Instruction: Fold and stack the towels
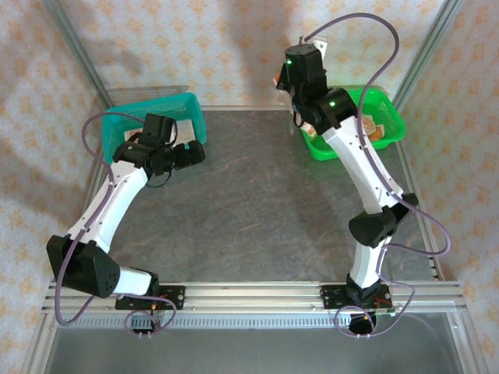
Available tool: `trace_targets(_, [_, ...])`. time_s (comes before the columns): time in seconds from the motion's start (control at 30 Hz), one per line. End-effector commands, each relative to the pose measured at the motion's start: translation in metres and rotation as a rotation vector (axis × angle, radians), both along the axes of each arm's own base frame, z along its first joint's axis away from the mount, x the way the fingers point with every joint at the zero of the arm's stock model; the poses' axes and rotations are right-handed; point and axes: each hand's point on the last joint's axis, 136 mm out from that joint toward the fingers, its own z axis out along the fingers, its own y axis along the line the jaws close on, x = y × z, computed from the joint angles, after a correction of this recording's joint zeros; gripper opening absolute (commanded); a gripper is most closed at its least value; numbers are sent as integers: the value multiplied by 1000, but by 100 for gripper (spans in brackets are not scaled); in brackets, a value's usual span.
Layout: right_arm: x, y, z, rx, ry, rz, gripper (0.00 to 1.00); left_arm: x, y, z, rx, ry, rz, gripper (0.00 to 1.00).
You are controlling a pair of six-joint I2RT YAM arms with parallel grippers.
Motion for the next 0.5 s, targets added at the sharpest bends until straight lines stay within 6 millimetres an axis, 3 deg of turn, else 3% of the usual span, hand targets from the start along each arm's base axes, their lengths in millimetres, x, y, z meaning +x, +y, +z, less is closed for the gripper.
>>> trace_targets(0.0, [-29, 17, 60, 20, -130, 99, 0, -9, -2, 7, 16, -23, -37, 100])
trace_targets(0.17, [-40, 58, 73, 15, -160, 224, 0, -13, -1, 13, 17, -41, -37, 100])
trace_targets(0.47, [-14, 87, 34, 17, -89, 242, 0, -18, 1, 12, 30, -36, -40, 100])
